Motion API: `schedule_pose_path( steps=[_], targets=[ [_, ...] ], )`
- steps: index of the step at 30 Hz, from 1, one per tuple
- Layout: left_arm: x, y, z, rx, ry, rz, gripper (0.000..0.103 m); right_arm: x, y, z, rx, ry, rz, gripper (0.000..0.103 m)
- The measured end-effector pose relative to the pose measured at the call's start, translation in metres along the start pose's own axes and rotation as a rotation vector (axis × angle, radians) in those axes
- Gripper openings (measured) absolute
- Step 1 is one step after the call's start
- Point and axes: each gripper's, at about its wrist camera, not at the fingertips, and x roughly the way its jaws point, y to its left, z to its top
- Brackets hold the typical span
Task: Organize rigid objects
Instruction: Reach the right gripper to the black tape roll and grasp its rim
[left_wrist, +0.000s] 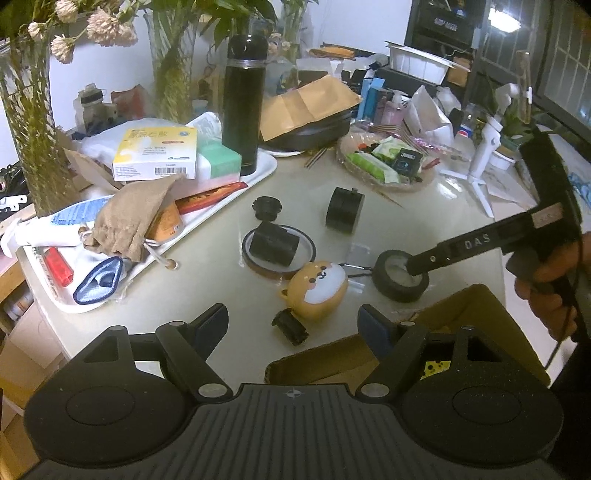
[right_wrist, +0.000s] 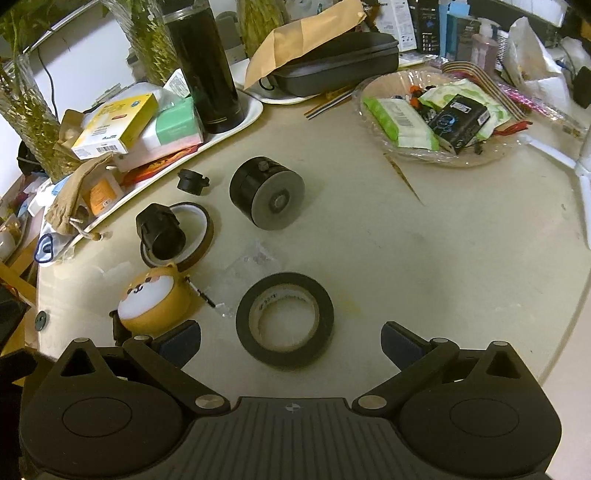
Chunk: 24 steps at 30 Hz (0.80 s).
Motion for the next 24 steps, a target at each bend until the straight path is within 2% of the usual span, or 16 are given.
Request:
schedule_pose_path(
  steps=[14,17,20,24],
  targets=[
    [0.014,0.003,0.002,0.02,0.027,0.03,0.077,0.03,0.012,0.013,-0.071,0.048,-0.02,0.102],
    [0.016,0.002,0.002,0.031,0.037,0.039,0.077,0.034,0.016,0.014,-0.085,0.065,-0.021,0.095],
    [0.017,0.002,0.003,0.035,0.038,0.038,0.077,0.039,0.019,0.013,-0.096,0.086,-0.034,0.093],
    [0.021,0.003,0.004,0.028,0.048,0.034,0.077,0.043,0.021,0.013,-0.107,0.1,-0.064,0.084]
  ],
)
